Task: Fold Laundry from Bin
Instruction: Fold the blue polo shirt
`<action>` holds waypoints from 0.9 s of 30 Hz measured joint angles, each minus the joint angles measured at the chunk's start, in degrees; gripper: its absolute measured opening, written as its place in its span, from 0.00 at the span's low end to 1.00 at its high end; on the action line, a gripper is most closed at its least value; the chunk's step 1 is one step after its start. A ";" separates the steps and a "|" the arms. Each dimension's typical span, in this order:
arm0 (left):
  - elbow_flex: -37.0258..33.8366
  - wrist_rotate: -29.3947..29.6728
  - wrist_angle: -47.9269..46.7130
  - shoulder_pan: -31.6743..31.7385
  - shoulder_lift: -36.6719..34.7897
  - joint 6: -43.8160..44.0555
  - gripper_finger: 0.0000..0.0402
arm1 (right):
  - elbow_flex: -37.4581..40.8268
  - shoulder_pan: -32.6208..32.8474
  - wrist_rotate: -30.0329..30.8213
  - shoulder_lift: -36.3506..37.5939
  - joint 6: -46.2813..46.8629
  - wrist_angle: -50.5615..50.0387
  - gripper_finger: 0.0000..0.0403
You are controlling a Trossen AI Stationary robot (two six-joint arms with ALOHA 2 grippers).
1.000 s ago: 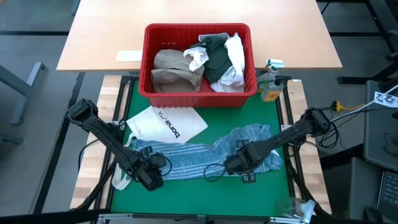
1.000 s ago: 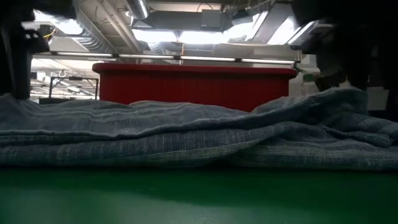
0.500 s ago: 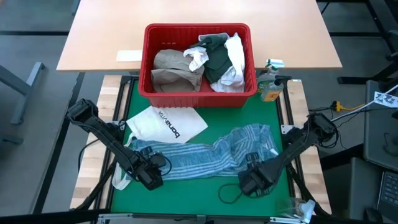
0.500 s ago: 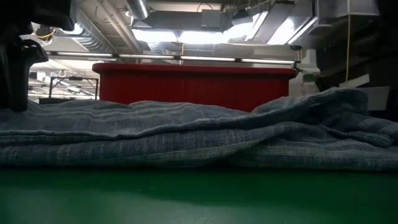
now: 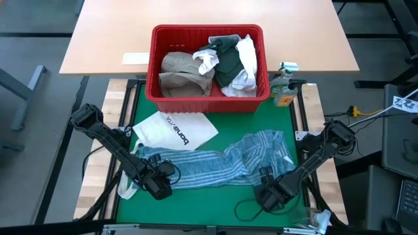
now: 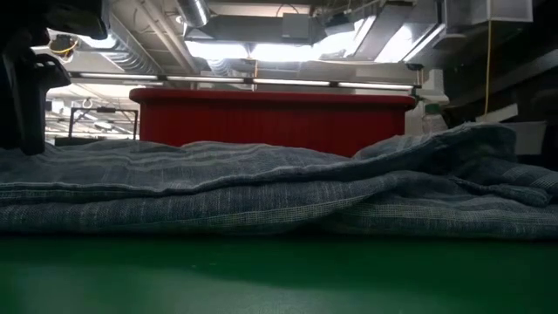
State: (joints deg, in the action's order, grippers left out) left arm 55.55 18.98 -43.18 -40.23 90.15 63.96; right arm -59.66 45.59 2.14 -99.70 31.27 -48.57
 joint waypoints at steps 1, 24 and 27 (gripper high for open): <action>0.00 0.01 0.01 0.00 0.00 0.00 0.40 | 0.95 0.01 -0.77 0.00 -0.03 0.89 0.39; -0.04 0.04 0.01 0.00 -0.04 -0.02 0.40 | 3.25 -0.29 -6.68 0.01 -0.02 6.30 0.02; -0.04 0.05 0.01 0.00 -0.06 0.00 0.40 | 0.08 -0.23 -8.86 -0.44 -0.02 1.36 0.05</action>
State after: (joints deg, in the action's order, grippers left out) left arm 55.51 19.04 -43.18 -40.23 90.09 63.96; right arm -59.58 45.36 -6.72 -100.14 31.25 -47.21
